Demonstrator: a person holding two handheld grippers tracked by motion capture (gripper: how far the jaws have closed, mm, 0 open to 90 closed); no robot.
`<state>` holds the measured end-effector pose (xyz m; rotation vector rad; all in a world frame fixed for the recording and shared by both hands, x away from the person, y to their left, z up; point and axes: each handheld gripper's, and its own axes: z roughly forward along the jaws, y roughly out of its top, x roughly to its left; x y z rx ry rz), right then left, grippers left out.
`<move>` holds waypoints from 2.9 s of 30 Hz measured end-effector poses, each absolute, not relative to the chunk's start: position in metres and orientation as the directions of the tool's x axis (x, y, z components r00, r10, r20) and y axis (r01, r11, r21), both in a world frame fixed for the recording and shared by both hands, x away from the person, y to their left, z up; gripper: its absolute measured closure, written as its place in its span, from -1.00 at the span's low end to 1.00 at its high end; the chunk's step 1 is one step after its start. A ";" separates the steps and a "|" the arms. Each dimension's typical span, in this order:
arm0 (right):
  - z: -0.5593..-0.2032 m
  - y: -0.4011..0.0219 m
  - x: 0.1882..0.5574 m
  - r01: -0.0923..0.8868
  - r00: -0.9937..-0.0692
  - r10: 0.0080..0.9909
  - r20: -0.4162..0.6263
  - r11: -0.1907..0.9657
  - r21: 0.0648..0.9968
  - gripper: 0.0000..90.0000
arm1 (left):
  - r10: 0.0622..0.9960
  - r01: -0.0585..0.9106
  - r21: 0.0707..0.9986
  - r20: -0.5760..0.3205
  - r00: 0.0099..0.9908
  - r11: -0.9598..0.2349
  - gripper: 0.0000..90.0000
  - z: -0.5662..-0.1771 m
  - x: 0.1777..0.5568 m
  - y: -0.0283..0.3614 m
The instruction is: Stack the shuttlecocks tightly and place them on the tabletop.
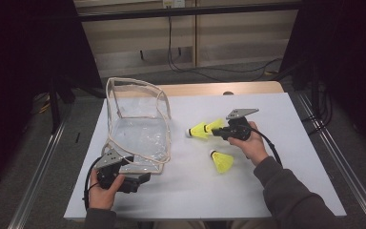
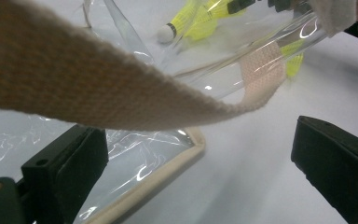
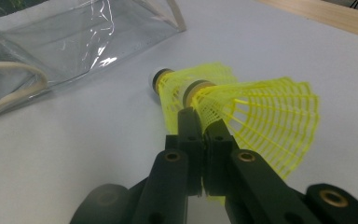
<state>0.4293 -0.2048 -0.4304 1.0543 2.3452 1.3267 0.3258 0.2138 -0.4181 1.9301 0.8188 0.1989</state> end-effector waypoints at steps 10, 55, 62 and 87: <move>-0.433 -0.202 0.430 0.469 -0.714 0.688 0.130 0.332 0.818 0.96 | 0.620 0.456 0.844 -0.203 0.758 -0.282 -0.92 -0.418 0.326 0.214; -0.435 -0.193 0.435 0.469 -0.725 0.676 0.130 0.347 0.813 0.95 | 0.620 0.457 0.844 -0.204 0.758 -0.281 -0.92 -0.418 0.326 0.214; -0.437 -0.193 0.436 0.469 -0.727 0.674 0.131 0.348 0.811 0.95 | 0.620 0.457 0.844 -0.203 0.758 -0.281 -0.92 -0.418 0.326 0.214; -0.440 -0.187 0.439 0.470 -0.736 0.663 0.137 0.355 0.808 0.96 | 0.619 0.459 0.841 -0.204 0.758 -0.285 -0.92 -0.418 0.326 0.213</move>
